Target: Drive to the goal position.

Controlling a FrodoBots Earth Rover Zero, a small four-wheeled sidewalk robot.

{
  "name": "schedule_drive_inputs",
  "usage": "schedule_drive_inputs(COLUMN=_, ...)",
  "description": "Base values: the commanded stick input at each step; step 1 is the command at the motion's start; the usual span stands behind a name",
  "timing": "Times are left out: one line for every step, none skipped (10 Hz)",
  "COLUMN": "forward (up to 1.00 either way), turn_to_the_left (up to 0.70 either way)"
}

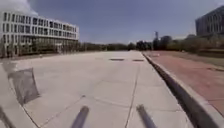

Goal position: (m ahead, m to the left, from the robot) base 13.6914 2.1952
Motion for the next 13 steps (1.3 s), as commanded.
schedule_drive_inputs(forward=0.70, turn_to_the_left=-0.35)
schedule_drive_inputs(forward=0.70, turn_to_the_left=0.00)
schedule_drive_inputs(forward=0.70, turn_to_the_left=0.00)
schedule_drive_inputs(forward=0.70, turn_to_the_left=0.00)
schedule_drive_inputs(forward=0.70, turn_to_the_left=0.00)
schedule_drive_inputs(forward=0.70, turn_to_the_left=0.00)
schedule_drive_inputs(forward=0.70, turn_to_the_left=0.00)
schedule_drive_inputs(forward=0.70, turn_to_the_left=0.00)
schedule_drive_inputs(forward=0.70, turn_to_the_left=0.00)
schedule_drive_inputs(forward=0.70, turn_to_the_left=0.00)
schedule_drive_inputs(forward=0.70, turn_to_the_left=0.00)
schedule_drive_inputs(forward=0.70, turn_to_the_left=0.00)
schedule_drive_inputs(forward=0.70, turn_to_the_left=0.00)
